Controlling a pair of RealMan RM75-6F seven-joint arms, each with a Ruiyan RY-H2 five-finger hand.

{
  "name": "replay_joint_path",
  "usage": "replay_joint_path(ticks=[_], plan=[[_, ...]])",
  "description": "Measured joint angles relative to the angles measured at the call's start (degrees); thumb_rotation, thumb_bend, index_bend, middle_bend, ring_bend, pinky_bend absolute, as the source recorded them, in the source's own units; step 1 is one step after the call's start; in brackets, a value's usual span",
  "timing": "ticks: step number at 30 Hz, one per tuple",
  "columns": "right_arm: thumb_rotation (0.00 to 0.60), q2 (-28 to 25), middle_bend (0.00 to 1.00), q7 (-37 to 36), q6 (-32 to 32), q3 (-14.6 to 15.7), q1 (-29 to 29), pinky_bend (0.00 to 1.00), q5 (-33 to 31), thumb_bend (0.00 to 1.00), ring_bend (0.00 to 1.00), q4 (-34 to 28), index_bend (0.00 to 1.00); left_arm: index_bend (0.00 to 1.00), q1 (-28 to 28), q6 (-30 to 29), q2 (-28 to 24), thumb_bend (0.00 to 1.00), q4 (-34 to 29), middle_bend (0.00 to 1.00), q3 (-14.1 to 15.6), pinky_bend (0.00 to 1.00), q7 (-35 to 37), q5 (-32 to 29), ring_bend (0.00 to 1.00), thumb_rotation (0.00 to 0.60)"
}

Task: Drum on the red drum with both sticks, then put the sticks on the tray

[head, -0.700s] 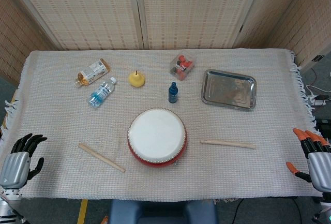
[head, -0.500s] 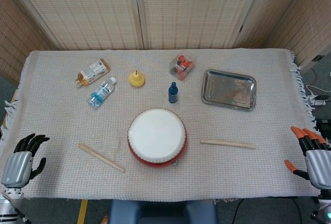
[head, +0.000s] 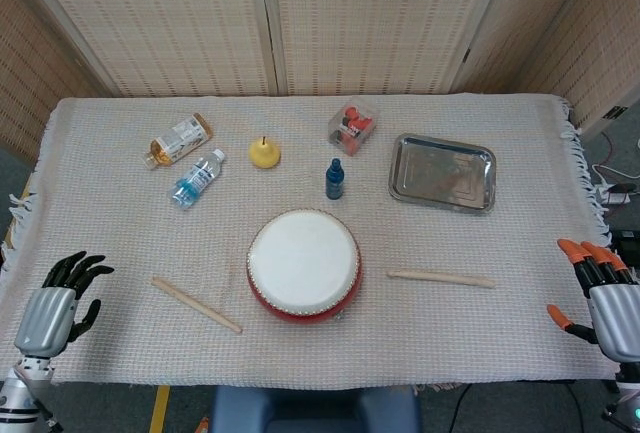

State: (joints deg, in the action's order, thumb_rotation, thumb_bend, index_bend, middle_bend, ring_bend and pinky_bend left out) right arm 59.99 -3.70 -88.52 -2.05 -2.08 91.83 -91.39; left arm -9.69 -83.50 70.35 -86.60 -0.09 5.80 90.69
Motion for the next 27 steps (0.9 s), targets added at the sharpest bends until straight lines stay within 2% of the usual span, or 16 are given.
replay_joint_path(ticks=[6, 9, 17, 21, 27], plan=[[0.600, -0.5, 0.13, -0.2, 0.1, 0.4, -0.3, 0.13, 1.1, 0.20, 0.00, -0.8, 0.07, 0.35, -5.4, 5.9, 1.8, 0.45, 3.9, 0.19, 1.6, 0.12, 1.3, 6.3, 0.10, 0.600], [0.600, -0.6, 0.13, -0.4, -0.2, 0.6, -0.2, 0.13, 1.3, 0.21, 0.00, -0.9, 0.07, 0.34, -7.7, 8.9, 3.9, 0.45, 5.9, 0.19, 2.1, 0.12, 1.5, 7.3, 0.09, 0.600], [0.600, -1.1, 0.13, -0.4, -1.3, 1.0, 0.4, 0.13, 2.0, 0.21, 0.00, -1.6, 0.07, 0.31, -11.7, 17.2, 7.6, 0.38, 8.4, 0.11, 2.9, 0.09, 0.5, 6.1, 0.02, 0.600], [0.600, -1.2, 0.13, -0.3, -1.7, 1.1, 0.6, 0.13, 2.2, 0.21, 0.00, -1.9, 0.07, 0.33, -12.2, 18.2, 9.6, 0.33, 8.9, 0.11, 3.6, 0.09, -2.0, 5.3, 0.01, 0.600], [0.600, -0.8, 0.13, -0.5, -1.5, 1.2, 0.4, 0.13, 2.5, 0.21, 0.00, -1.9, 0.07, 0.39, -12.3, 19.1, 12.9, 0.32, 9.9, 0.12, 3.7, 0.09, -3.5, 3.4, 0.02, 0.600]])
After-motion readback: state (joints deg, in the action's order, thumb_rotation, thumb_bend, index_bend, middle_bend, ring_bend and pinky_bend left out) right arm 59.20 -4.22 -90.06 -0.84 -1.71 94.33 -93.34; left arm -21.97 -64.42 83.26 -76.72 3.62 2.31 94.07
